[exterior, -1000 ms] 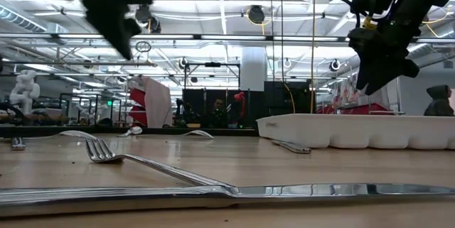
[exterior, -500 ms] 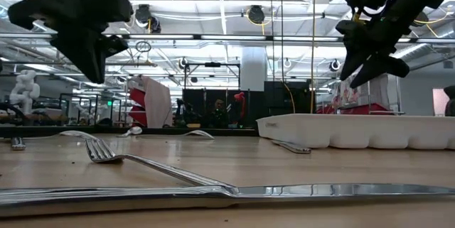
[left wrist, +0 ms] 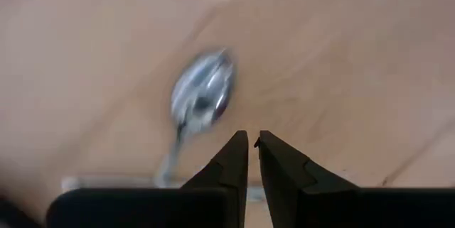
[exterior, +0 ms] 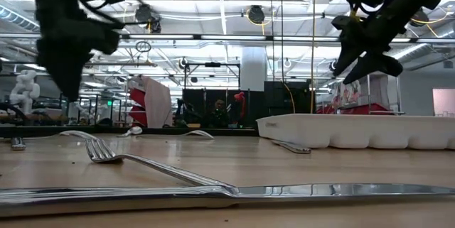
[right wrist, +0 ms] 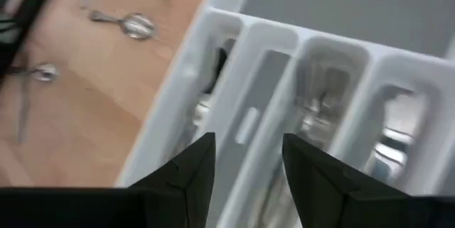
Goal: Sort silverware
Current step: Put the silver knife into the white silverware tray
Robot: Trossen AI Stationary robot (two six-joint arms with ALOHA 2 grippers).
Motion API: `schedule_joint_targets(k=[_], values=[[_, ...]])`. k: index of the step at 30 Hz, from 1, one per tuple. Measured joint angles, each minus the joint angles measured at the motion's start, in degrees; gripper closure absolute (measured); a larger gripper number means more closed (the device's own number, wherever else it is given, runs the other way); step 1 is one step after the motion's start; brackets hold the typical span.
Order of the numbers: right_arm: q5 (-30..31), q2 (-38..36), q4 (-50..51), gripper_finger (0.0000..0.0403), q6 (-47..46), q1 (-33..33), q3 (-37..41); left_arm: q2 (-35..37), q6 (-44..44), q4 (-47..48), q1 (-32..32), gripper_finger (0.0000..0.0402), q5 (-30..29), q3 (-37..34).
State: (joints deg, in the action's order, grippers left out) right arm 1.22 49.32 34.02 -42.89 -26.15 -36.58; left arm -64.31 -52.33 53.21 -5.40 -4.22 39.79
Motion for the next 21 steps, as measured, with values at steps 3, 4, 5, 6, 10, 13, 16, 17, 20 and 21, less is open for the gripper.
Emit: schedule_joint_targets(k=[3,4,5,6,10,13,16,17,20,21], values=[[-3.72,0.34,-3.91,0.0255,3.36,0.18,-0.02,-0.02,-14.36,3.86,-2.47,0.0383,1.19,-0.51],[-4.70,0.69,-5.00,0.0261,4.48,0.43,-0.02,-0.03,-17.59,3.70,-3.76,0.0392,1.45,-0.56],[-4.78,1.28,-5.96,0.0268,5.37,0.80,-0.02,-0.03,-20.89,3.52,-5.04,0.0395,1.75,-0.56],[-4.83,1.97,-7.13,0.0276,5.94,1.18,-0.02,-0.03,-24.31,3.54,-6.35,0.0395,2.03,-0.56],[-8.66,6.88,-12.82,0.0318,9.96,2.84,-0.02,-0.03,-35.25,2.39,-11.42,0.0398,2.20,-0.31],[-14.02,12.81,-17.60,0.0371,10.66,5.45,-0.21,-0.03,-39.08,4.60,-14.13,0.0399,2.16,0.93],[-16.21,19.53,-19.23,0.0395,11.23,9.38,-2.28,-0.01,-40.37,11.22,-16.33,0.0399,2.20,1.90],[-16.18,21.75,-19.11,0.0395,11.62,10.75,-3.53,-0.02,-40.40,14.08,-16.84,0.0400,2.22,1.90],[-15.00,28.09,-19.13,0.0401,12.64,14.45,-8.33,-0.02,-40.40,22.52,-17.28,0.0400,2.00,1.82],[-13.91,29.94,-19.06,0.0401,12.71,15.65,-10.18,-0.01,-40.41,24.05,-17.28,0.0400,0.89,1.45]])
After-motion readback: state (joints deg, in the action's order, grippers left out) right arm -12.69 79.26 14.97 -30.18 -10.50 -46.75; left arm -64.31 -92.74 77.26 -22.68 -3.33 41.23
